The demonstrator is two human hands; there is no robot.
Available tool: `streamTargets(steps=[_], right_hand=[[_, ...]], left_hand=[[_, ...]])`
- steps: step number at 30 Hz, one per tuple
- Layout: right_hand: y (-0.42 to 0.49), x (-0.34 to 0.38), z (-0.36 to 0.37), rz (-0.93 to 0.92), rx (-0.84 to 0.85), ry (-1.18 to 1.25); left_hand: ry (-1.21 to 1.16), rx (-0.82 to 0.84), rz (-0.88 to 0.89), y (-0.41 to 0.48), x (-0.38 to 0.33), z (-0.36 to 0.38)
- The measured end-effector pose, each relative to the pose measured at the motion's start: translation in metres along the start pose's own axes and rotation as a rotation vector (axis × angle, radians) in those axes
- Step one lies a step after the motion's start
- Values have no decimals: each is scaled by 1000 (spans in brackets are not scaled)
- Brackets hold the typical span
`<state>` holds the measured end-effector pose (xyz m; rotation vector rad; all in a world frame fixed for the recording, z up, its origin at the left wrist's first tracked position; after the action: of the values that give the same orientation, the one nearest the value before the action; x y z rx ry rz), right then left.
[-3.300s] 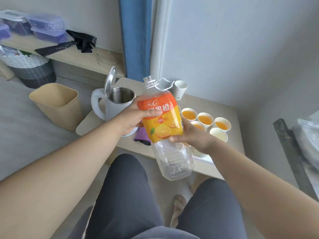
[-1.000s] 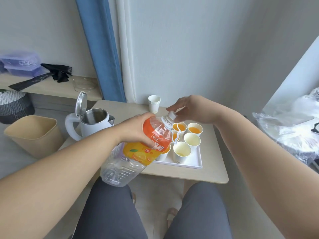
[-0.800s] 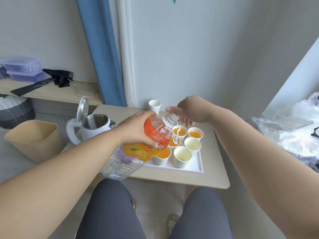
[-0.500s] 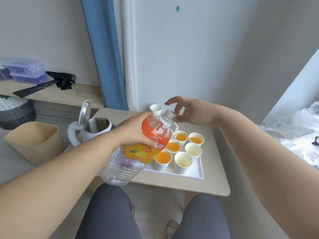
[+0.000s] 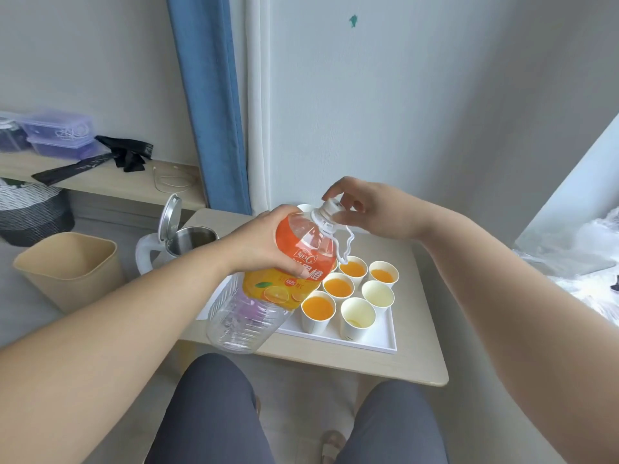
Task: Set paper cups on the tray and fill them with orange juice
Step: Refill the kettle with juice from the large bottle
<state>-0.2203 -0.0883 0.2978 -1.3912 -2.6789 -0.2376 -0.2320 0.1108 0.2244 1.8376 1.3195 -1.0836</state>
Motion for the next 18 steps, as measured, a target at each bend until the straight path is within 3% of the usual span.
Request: streamTargets(steps=[6,9,12,14,16,18], right_hand=[[14,-2,22,225,-48,-114],[18,-4,35,325,-92,-239],[20,-5,34,260,-121,-90],[18,-1,27,140,-71,39],[16,3,21,4,-41,45],[16,4,19,-57,-62,-32]], left_hand=[[392,-234,2,-1,-2,12],[485,-268,-25,-1,-3,15],[377,-166,-59,3,4,5],[163,-69,-58,2,8,-2],[-92,34,-54,1,9,-6],[-183,95,-56,1,11,-7]])
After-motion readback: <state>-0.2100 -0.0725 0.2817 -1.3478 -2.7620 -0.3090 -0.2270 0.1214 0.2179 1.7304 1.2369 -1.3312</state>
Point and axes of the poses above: each hand's wrist, its own y-axis towards the middle knuckle, its own z-axis out of the palm, x = y × z, the point moved 2 cm from there along y, towards the middle knuckle, and after that the axes turned 11 degrees about -y, right-handed, at the moved point
